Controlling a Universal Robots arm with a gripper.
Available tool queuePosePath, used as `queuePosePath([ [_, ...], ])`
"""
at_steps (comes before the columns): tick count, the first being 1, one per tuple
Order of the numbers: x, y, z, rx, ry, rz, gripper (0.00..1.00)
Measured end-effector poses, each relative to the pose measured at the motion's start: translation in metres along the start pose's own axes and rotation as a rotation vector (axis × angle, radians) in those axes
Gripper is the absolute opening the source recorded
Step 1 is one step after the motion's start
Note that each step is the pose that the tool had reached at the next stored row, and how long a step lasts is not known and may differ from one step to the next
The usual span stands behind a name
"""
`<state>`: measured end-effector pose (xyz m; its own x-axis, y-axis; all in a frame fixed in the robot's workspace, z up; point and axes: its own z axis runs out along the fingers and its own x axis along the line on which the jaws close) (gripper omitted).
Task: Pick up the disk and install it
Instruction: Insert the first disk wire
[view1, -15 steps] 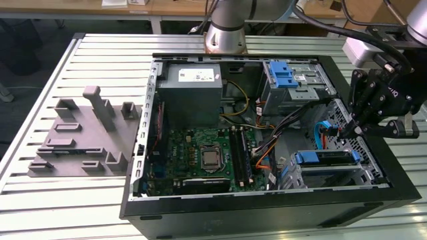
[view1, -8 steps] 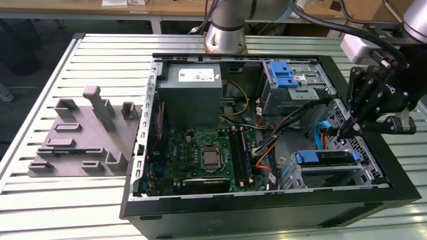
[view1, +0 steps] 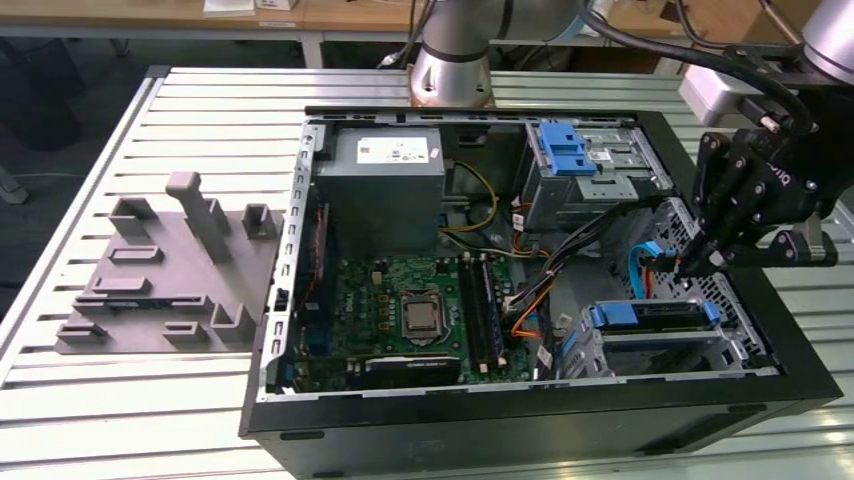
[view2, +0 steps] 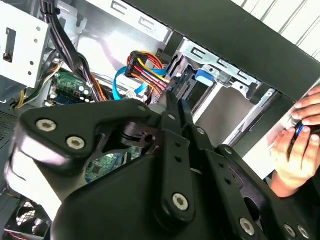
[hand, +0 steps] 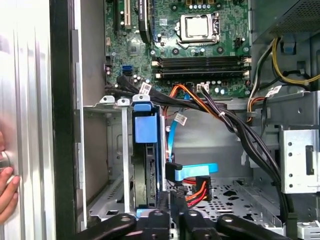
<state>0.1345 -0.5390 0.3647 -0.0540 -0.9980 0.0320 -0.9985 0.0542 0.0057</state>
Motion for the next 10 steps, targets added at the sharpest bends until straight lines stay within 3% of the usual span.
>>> queuePosePath([
  [2,-0.0013,0.0003,0.0003,0.0039,0.0027,0.0,0.18],
  [3,-0.0022,0.0005,0.0005,0.0047,0.0027,0.0,0.25],
  [7,-0.005,0.0009,0.0017,0.0067,0.0026,0.0,0.25],
  [10,-0.006,0.001,0.0035,0.0091,0.007,0.0,0.25],
])
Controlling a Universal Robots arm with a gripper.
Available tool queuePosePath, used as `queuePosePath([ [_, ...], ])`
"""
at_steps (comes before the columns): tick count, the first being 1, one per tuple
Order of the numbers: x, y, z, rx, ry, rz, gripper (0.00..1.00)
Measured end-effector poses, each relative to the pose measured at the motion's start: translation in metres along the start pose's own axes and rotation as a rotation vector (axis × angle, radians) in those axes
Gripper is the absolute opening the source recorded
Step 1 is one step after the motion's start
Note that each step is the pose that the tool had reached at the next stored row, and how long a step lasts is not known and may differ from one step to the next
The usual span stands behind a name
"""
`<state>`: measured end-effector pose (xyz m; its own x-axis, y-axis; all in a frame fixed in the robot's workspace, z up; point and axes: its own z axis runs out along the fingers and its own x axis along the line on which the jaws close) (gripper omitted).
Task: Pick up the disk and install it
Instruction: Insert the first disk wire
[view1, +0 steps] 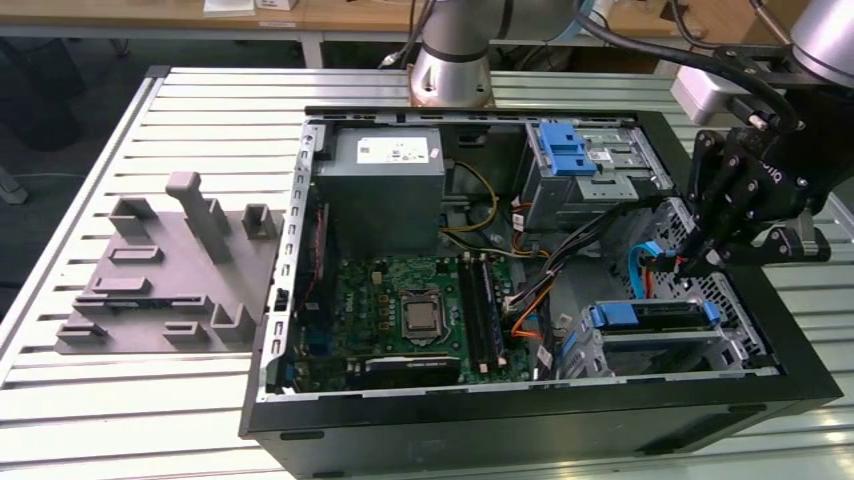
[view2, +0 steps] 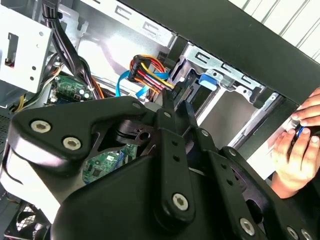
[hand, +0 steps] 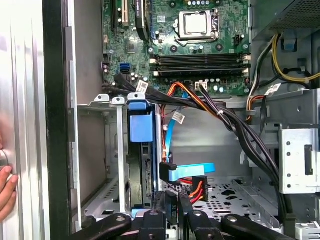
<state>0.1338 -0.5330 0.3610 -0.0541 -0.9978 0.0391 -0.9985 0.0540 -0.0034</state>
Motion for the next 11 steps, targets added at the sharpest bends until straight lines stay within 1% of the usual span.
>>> queuePosePath([
  [6,-0.0011,0.0002,0.0037,0.0058,0.0093,0.0,0.25],
  [11,-0.0014,0.0002,0.0066,0.0103,0.0144,0.0,0.25],
])
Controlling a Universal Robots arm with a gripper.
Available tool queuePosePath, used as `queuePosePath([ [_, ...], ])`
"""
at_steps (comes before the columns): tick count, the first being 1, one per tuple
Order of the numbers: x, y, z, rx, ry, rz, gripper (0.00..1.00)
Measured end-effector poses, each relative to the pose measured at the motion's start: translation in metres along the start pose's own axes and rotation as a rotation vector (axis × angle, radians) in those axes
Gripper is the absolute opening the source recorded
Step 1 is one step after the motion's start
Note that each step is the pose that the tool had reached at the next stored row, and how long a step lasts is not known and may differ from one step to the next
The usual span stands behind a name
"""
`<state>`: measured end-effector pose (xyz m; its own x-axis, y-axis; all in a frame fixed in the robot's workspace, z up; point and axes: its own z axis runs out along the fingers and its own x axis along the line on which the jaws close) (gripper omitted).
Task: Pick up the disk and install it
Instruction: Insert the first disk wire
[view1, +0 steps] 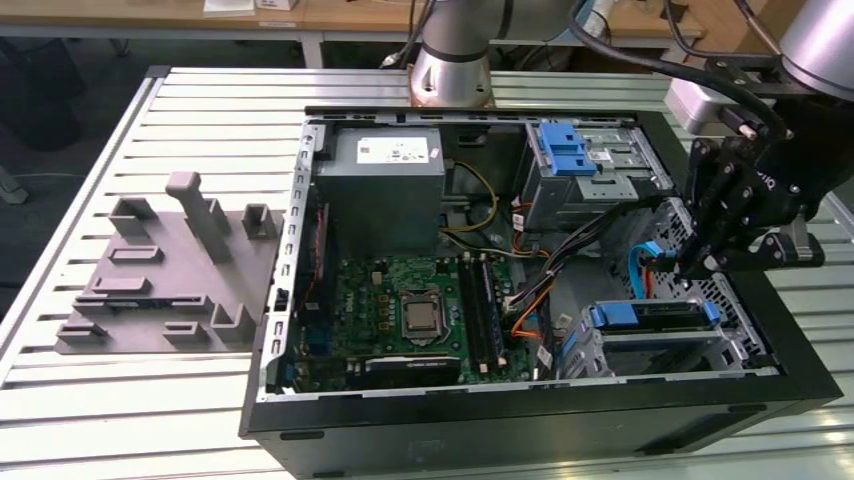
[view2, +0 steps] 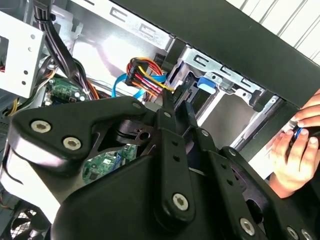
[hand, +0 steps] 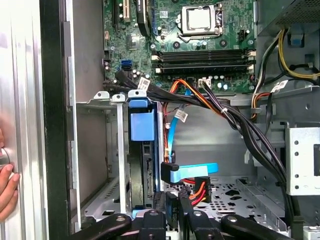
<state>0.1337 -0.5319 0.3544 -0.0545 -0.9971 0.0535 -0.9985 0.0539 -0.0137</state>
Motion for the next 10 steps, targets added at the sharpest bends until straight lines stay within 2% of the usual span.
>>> queuePosePath([
  [3,-0.0001,0.0,0.001,0.001,0.002,0.0,0.25],
  [4,-0.0001,0.0,0.0009,0.0011,0.0021,0.0,0.23],
  [5,-0.0001,0.0,0.0009,0.001,0.0022,0.0,0.17],
  [6,-0.0001,-0.0002,0.001,0.0006,0.0022,0.0,0.17],
  [10,0.0001,-0.0006,0.0027,-0.0036,-0.002,0.0,0.16],
])
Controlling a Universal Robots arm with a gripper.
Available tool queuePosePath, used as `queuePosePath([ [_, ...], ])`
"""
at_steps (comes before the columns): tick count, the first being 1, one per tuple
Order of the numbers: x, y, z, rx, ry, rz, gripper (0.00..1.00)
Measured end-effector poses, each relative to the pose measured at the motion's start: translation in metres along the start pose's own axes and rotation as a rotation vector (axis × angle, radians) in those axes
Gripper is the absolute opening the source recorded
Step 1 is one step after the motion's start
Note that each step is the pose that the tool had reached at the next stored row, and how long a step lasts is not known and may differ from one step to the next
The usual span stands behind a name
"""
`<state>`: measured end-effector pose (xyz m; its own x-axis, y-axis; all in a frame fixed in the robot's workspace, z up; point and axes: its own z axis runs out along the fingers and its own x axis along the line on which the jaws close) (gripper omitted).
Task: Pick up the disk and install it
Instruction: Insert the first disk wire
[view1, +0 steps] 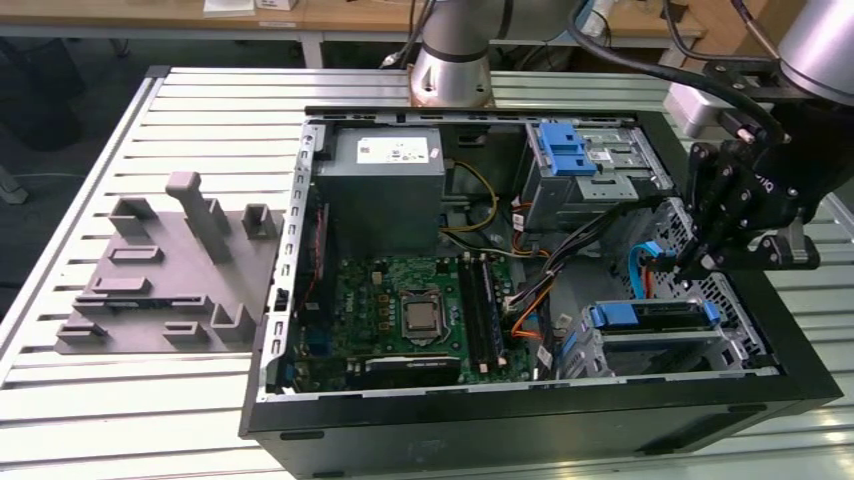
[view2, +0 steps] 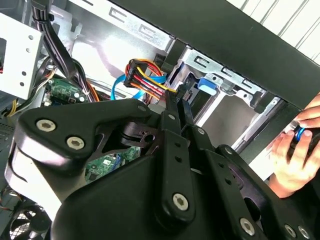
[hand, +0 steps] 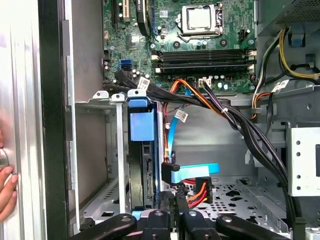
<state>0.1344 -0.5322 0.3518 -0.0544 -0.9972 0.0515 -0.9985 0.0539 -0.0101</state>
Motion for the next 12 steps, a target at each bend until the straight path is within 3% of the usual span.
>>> queuePosePath([
  [6,0.0042,0.0015,0.0029,-0.0002,-0.0004,0.0,0.16],
  [12,0.0091,0.008,0.0044,-0.0002,-0.0007,0.0,0.16],
])
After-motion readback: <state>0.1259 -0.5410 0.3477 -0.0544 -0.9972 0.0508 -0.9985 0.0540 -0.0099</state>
